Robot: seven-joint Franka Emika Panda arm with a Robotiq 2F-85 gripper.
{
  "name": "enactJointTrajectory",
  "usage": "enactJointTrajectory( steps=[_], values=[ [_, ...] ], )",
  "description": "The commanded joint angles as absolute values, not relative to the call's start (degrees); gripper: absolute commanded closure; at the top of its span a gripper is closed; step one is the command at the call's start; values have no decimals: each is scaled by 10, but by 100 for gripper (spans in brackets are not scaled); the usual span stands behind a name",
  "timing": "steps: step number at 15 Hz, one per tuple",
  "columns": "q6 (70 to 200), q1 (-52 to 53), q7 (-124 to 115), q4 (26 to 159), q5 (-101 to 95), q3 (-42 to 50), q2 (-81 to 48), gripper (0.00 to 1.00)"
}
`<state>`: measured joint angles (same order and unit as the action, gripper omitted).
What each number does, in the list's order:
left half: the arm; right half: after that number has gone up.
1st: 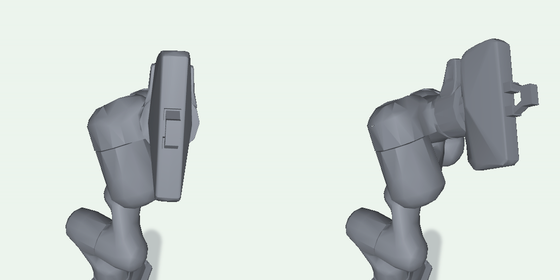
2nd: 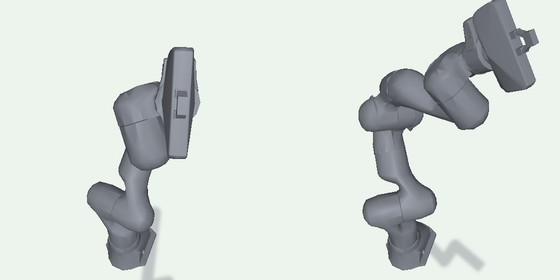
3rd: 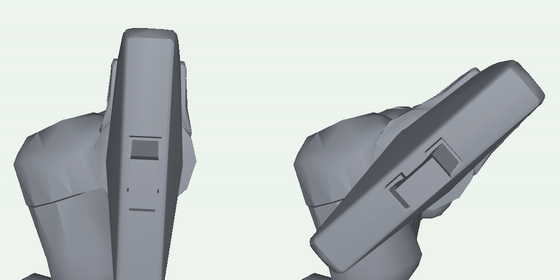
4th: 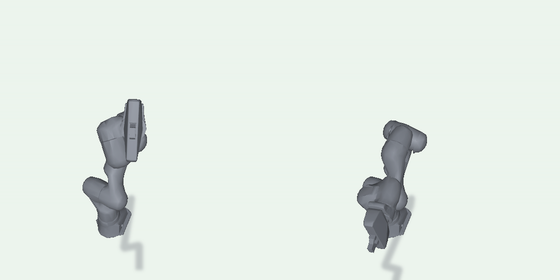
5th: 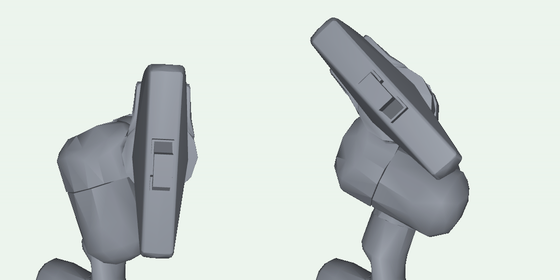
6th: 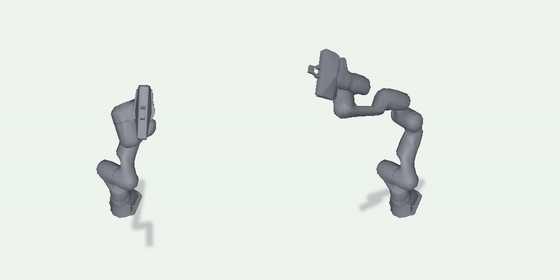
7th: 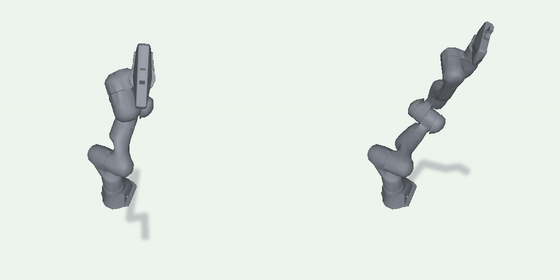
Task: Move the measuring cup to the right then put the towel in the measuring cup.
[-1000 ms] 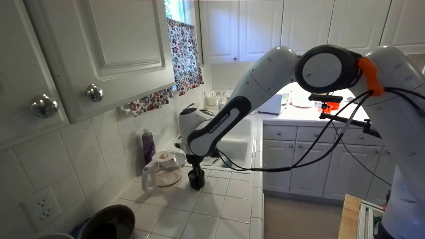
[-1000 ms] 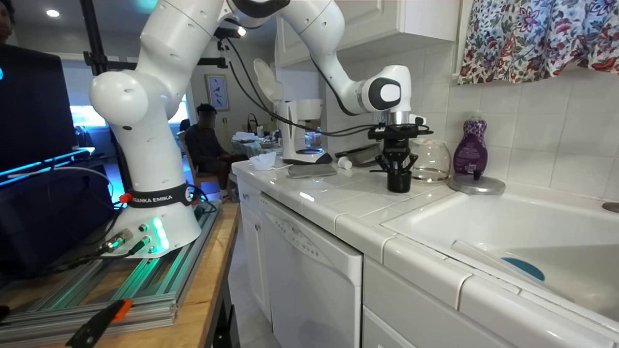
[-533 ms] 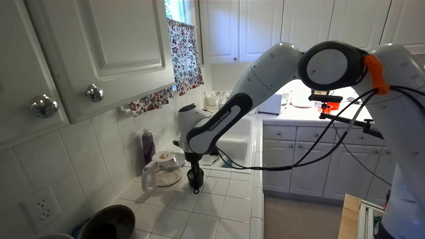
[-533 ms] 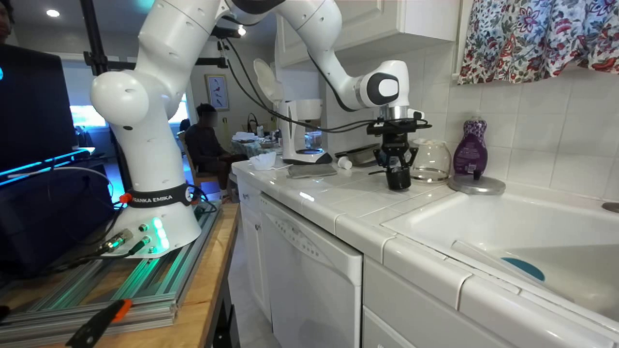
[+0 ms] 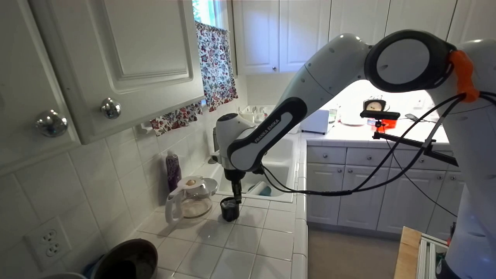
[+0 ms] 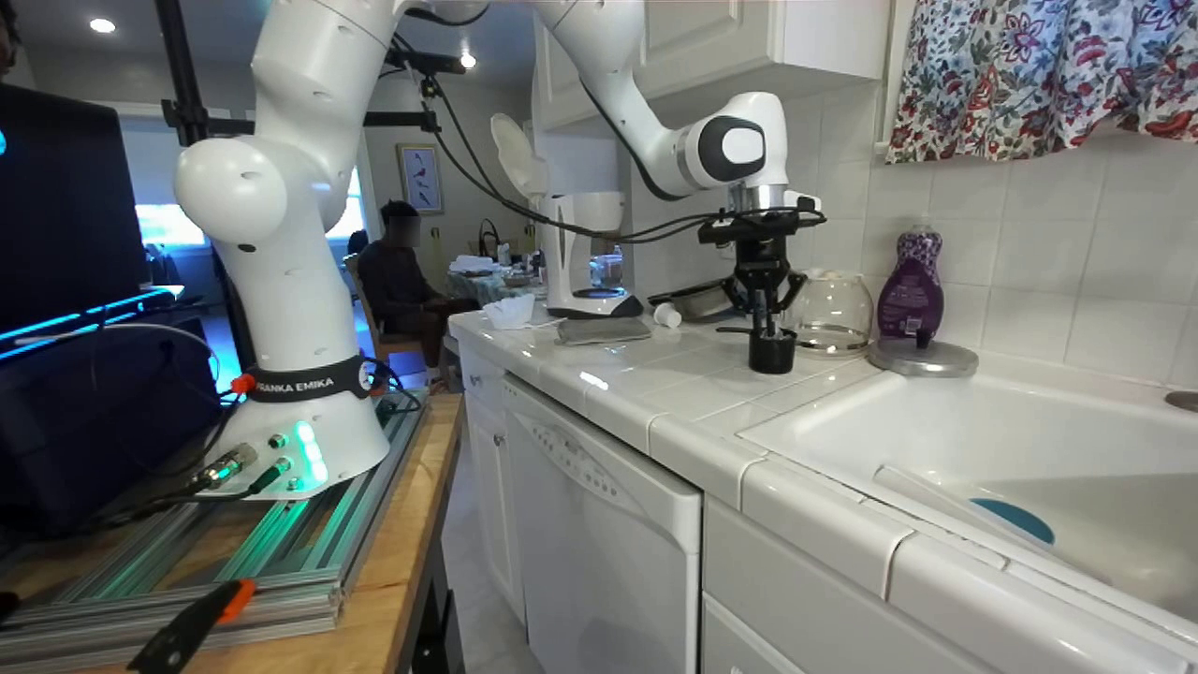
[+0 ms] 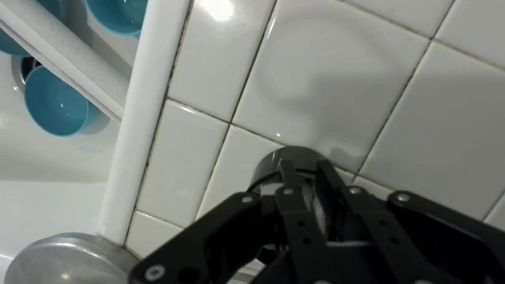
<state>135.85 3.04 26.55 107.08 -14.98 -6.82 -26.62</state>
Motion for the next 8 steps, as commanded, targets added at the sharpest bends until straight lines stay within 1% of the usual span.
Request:
enactJointTrajectory(
  steps=[1, 3, 5, 8],
  values=[
    [1367, 26, 242, 1136, -145, -61, -212, 56],
    [1377, 24, 234, 1164, -145, -60, -184, 54],
    [1388, 19, 221, 1193, -140, -56, -152, 48],
    [1417, 4, 192, 1246, -119, -44, -101, 53]
  ],
)
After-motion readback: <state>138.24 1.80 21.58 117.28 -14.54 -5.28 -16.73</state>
